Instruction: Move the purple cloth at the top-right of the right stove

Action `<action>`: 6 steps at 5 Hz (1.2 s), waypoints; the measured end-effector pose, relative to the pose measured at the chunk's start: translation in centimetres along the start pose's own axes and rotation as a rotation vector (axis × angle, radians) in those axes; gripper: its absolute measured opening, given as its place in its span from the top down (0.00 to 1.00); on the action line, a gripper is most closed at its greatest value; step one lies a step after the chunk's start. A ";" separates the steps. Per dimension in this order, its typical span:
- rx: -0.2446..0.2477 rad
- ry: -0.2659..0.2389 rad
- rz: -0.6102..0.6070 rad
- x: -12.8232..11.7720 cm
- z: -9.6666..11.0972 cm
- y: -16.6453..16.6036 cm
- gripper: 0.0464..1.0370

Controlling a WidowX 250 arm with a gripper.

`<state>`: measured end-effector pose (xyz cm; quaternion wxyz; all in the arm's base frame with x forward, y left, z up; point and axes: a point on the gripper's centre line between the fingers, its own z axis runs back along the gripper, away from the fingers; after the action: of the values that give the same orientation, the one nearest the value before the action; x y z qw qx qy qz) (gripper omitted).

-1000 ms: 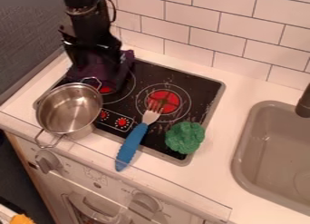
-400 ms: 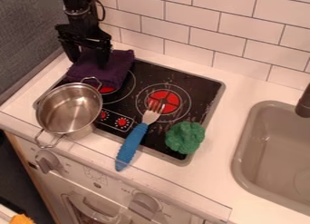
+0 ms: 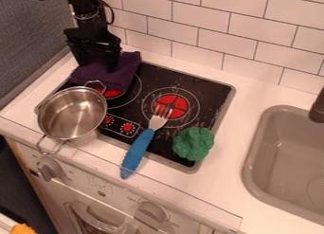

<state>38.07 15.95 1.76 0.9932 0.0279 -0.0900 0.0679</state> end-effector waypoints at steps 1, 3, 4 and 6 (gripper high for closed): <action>-0.025 -0.004 -0.008 0.0 -0.3 -2.3 0.04; -0.047 0.004 -0.085 1.4 0.4 -12.4 0.04; -0.049 0.010 -0.154 1.8 1.0 -18.5 0.04; -0.021 0.024 -0.149 2.1 2.3 -22.6 0.04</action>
<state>42.90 -6.31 3.47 0.9968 0.0231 -0.0767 -0.0068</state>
